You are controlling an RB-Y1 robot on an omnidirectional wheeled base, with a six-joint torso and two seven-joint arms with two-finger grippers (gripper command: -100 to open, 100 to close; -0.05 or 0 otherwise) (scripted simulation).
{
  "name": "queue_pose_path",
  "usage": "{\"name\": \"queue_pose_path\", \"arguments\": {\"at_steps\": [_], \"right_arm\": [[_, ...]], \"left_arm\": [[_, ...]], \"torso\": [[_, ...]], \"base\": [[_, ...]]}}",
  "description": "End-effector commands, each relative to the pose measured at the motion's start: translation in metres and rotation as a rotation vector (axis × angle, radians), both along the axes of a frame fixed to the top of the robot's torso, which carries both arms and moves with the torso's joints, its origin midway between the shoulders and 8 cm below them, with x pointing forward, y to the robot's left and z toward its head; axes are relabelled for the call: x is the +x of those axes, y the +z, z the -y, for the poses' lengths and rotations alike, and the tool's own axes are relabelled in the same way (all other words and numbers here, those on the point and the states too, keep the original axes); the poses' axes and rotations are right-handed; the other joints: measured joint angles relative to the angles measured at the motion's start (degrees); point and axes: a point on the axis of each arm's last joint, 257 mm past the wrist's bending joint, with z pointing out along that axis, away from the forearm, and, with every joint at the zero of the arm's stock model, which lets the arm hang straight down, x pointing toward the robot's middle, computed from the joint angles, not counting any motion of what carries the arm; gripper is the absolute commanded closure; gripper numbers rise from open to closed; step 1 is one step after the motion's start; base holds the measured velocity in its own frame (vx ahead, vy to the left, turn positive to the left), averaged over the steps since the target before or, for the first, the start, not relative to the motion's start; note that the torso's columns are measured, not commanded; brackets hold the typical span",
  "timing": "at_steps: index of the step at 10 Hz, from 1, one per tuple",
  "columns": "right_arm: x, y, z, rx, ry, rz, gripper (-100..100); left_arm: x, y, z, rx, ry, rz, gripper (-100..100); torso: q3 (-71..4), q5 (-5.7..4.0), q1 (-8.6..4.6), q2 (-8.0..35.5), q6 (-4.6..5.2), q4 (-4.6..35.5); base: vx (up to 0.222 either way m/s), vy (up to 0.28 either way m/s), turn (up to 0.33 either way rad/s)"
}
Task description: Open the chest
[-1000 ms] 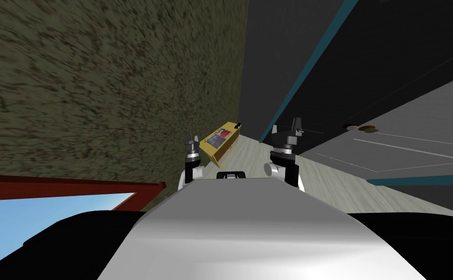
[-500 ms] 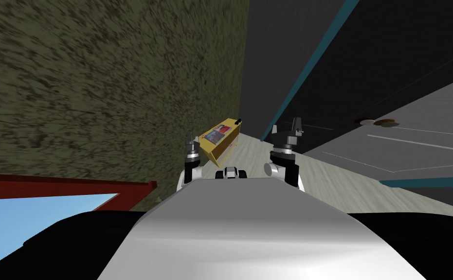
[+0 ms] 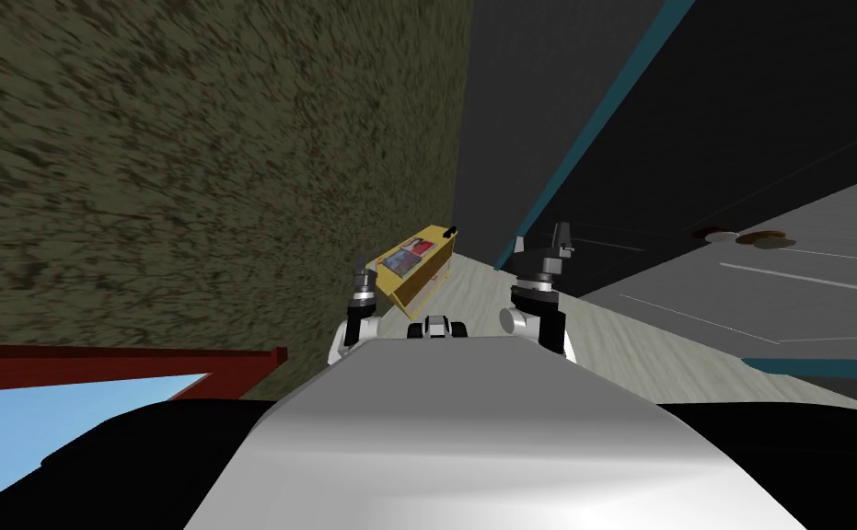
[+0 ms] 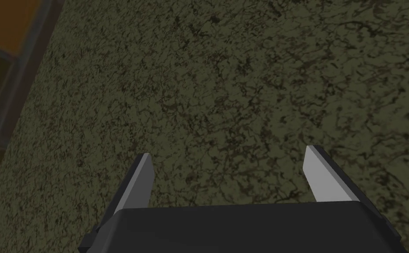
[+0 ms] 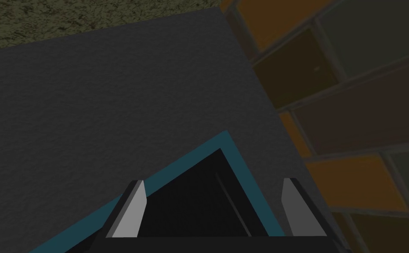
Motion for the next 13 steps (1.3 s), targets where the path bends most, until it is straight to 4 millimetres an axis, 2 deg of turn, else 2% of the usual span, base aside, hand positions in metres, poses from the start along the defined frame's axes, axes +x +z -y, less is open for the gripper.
{"name": "queue_pose_path", "arguments": {"at_steps": [1,6,13], "right_arm": [[0.0,0.0,0.0,0.0,0.0,0.0,0],[0.0,0.0,0.0,0.0,0.0,0.0,0],[0.0,0.0,0.0,0.0,0.0,0.0,0]], "left_arm": [[0.005,-0.018,-0.014,0.026,0.012,-0.046,-100],[0.015,-0.06,-0.05,0.044,0.066,-0.147,-100],[0.015,-0.131,-0.122,0.008,0.194,-0.308,-100]], "torso": [[0.02,-0.02,-0.07,0.02,0.0,0.01],[-0.05,-0.01,-0.02,-0.09,0.0,-0.02],[0.0,0.02,0.1,-0.01,0.01,0.01]], "base": [[0.117,-0.146,0.078],[0.138,-0.168,0.084],[0.162,-0.214,0.107]]}}
